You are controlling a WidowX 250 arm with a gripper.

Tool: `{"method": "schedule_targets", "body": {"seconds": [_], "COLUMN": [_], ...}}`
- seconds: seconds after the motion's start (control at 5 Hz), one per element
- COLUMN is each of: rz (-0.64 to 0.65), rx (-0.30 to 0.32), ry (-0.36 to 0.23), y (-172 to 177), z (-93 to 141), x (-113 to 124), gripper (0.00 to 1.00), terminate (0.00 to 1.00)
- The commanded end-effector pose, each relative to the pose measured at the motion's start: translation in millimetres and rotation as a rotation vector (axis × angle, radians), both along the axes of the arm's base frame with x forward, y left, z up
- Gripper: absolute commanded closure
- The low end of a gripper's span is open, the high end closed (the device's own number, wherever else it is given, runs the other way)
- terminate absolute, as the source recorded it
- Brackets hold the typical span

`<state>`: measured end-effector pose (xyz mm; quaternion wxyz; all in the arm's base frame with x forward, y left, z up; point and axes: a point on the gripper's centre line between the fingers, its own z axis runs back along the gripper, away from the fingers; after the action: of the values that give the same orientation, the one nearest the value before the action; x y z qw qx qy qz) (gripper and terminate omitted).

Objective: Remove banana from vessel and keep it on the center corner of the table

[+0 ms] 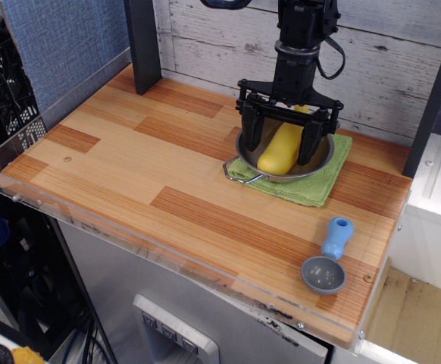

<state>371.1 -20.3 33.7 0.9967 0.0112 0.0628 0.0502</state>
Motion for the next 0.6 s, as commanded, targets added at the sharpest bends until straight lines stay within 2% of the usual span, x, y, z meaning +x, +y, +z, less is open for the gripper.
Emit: {"method": "schedule_targets", "body": {"seconds": [0.0,0.2,0.4], "rz": [-0.013,-0.012,-0.019], "rx": [0.006,0.011,-0.002], "ry": [-0.087,-0.131,-0.211], "y": [-3,-3,3], "z": [27,44,89], "x": [2,1,-4], "gripper": [1.0,1.0,1.0], "terminate": [0.0,0.0,0.0]}}
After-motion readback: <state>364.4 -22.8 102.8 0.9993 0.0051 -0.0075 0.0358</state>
